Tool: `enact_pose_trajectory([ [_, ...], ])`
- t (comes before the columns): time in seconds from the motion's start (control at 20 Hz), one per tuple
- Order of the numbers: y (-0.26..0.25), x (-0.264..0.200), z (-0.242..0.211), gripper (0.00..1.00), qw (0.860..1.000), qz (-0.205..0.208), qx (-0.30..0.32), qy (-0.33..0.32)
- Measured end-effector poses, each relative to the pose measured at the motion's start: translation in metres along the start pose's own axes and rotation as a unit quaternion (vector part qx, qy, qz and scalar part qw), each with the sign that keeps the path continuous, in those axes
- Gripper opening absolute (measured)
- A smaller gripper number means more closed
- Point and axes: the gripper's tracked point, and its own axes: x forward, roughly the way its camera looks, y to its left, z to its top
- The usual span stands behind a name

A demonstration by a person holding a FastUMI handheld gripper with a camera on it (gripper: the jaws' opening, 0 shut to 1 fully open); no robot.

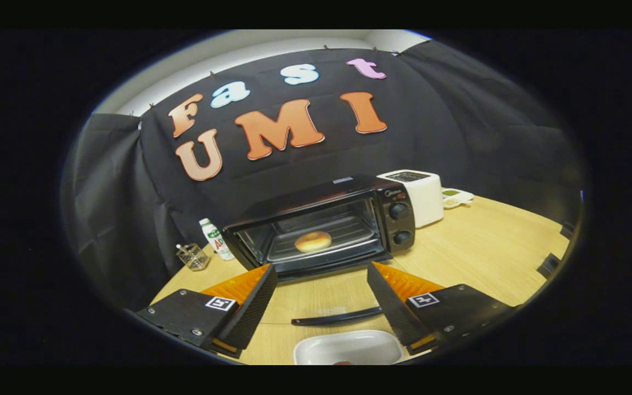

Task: Open the toaster oven, put the food inside, and close the toaster oven door.

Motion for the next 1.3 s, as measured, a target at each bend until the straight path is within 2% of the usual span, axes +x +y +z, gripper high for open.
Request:
enact_pose_trajectory([
  [0.5,-0.017,-0.018,-0.063,0.99,0.993,-0.028,-0.108,0.043],
  [0.85,-0.032,-0.001,-0.112,0.99,0.984,-0.046,-0.143,0.091],
  [1.3,-0.029,0.023,-0.124,0.99,0.98,-0.035,-0.153,0.122],
])
